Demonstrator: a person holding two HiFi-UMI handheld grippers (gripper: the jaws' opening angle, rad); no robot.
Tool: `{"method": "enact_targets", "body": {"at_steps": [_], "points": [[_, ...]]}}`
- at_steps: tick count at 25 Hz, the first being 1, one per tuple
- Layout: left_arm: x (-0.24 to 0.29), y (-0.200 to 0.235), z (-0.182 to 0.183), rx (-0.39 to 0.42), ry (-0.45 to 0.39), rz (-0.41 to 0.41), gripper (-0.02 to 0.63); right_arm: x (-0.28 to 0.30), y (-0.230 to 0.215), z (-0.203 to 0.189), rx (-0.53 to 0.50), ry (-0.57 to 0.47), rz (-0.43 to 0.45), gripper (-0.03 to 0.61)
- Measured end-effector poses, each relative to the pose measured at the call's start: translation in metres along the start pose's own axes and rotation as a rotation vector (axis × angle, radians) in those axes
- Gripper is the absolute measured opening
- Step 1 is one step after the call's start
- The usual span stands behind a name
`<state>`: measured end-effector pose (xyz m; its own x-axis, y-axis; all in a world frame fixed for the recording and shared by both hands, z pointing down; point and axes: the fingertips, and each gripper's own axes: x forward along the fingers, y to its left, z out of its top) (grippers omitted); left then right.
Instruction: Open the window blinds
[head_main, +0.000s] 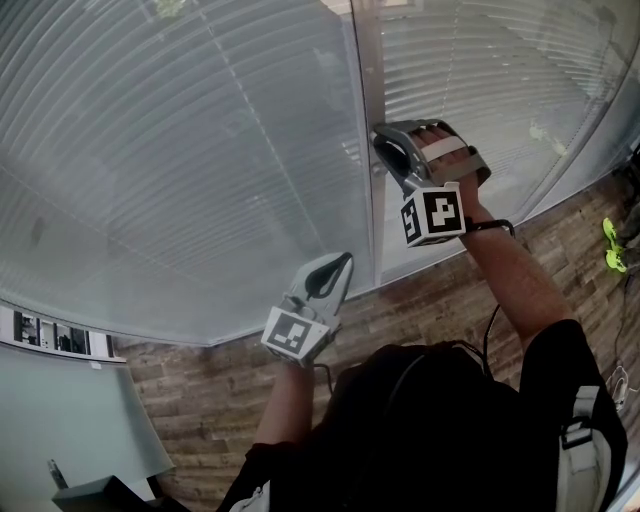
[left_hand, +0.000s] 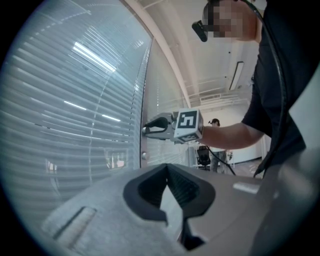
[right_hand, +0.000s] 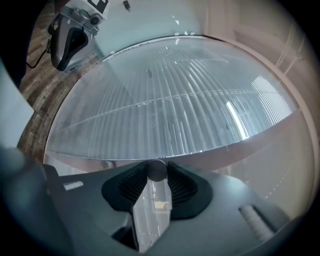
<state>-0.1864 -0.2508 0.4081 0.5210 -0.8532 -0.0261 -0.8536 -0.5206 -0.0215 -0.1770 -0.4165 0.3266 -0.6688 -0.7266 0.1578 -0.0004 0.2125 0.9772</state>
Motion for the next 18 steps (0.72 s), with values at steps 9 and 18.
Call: {"method": "enact_targets", "body": {"at_steps": [9,18], "points": [[-0.0019,-0.0017,0.0017,-0.003,0.008,-0.001,0.005,0.0,-0.0024,0.0003,0.126,-0.015,0.003,0.13],[-0.0069,0.0043,-0.0056,-0.002,0.006,0.012,0.005,0.0019,-0.0072,-0.0032,0.459,-0.041,-0.022,0.131]]}}
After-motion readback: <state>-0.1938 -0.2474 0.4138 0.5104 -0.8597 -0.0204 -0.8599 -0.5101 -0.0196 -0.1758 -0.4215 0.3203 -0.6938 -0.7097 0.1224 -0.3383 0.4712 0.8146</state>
